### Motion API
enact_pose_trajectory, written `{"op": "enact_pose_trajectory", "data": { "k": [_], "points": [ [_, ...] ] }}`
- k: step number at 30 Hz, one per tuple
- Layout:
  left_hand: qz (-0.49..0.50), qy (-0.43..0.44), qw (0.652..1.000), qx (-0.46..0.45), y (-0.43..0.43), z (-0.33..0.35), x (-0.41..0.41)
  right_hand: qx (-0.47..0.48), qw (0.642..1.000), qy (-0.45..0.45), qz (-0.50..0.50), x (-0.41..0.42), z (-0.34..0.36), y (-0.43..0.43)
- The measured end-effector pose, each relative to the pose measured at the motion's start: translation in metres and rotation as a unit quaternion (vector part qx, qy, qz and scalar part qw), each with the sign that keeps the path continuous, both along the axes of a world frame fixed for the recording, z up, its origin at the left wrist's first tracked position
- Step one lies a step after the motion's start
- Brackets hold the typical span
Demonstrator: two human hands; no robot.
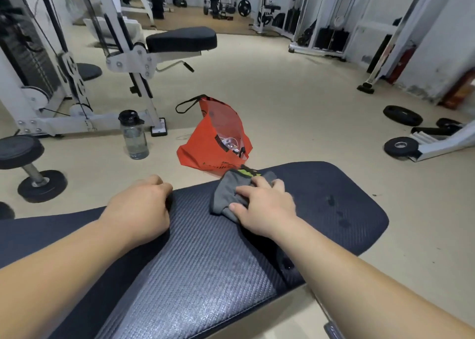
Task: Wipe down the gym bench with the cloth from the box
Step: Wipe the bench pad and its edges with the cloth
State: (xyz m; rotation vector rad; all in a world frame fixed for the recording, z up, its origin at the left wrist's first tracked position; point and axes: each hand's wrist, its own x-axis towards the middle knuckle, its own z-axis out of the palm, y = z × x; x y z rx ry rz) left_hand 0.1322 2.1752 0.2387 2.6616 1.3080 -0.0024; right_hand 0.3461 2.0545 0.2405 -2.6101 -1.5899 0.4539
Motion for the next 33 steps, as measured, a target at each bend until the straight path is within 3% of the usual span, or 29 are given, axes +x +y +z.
{"op": "enact_pose_trajectory", "data": {
  "k": [5,6,11,14,18,21,24,26,30,33],
  "points": [
    [-0.094,-0.163,0.982,0.008,-0.043,0.011,0.027,0.011,0.970,0.050,0.239,-0.023,0.003,-0.011],
    [-0.102,-0.175,0.979,-0.004,-0.050,0.012,0.031,0.015,0.972,0.061,0.224,-0.017,0.002,-0.012],
    [-0.088,-0.162,0.983,-0.021,-0.056,0.004,0.027,0.006,1.000,-0.006,-0.028,0.017,0.004,-0.008],
    [-0.046,-0.092,0.994,-0.034,-0.043,0.001,0.019,-0.005,0.999,-0.014,0.032,0.002,0.003,-0.006],
    [0.018,-0.006,0.998,-0.054,-0.018,0.008,0.018,0.014,0.984,0.048,0.173,-0.021,0.003,-0.005],
    [0.021,0.035,0.999,-0.018,-0.012,0.003,0.021,0.032,0.991,0.065,0.114,-0.006,0.001,0.004],
    [0.024,0.025,0.999,-0.030,-0.012,-0.003,0.019,0.026,0.998,0.021,-0.045,0.021,-0.001,0.014],
    [0.029,0.009,0.998,-0.047,-0.008,-0.002,0.015,0.016,0.996,-0.004,-0.090,0.028,-0.005,0.018],
    [0.065,-0.110,0.984,-0.125,0.002,0.002,0.000,0.017,0.998,-0.053,-0.035,-0.003,-0.006,0.024],
    [0.090,-0.184,0.974,-0.095,0.001,0.001,-0.025,0.040,0.994,-0.051,0.088,-0.050,-0.008,0.034]
  ]
}}
